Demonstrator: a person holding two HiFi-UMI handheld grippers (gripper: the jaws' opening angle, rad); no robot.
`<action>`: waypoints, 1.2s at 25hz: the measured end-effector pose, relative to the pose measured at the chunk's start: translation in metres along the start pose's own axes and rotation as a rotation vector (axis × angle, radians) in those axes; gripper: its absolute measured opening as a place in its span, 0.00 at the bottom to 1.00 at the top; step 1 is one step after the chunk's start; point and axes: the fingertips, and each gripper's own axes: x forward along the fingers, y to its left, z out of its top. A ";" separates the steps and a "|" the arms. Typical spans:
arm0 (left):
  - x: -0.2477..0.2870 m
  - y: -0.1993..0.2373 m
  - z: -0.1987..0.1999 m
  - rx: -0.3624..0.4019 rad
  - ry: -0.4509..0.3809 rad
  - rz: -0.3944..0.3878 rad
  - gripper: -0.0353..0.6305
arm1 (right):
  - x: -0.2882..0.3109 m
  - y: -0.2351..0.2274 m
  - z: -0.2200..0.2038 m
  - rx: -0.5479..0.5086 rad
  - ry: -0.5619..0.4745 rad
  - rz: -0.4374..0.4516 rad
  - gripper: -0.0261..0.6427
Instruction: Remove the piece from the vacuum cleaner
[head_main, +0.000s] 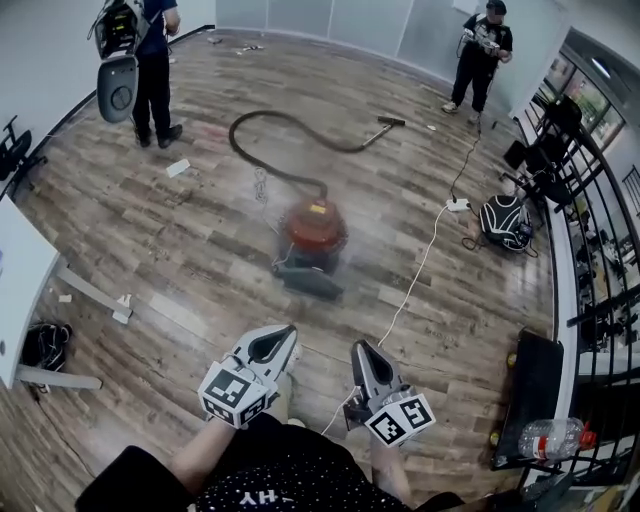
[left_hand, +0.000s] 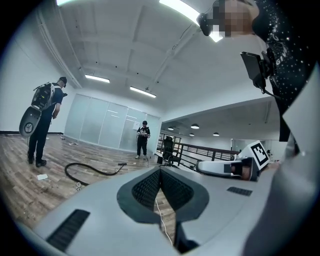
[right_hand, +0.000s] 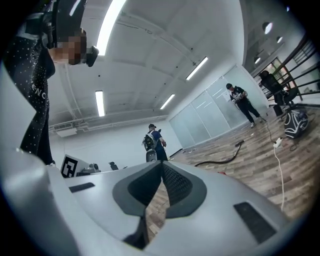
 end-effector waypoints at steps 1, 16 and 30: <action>0.011 0.012 0.005 -0.001 0.000 -0.004 0.06 | 0.013 -0.009 0.004 0.003 -0.001 -0.008 0.06; 0.165 0.170 0.052 -0.024 -0.005 -0.127 0.06 | 0.192 -0.113 0.054 0.061 -0.043 -0.032 0.06; 0.197 0.212 -0.068 -0.090 0.041 -0.146 0.06 | 0.209 -0.220 -0.048 0.110 0.035 -0.088 0.06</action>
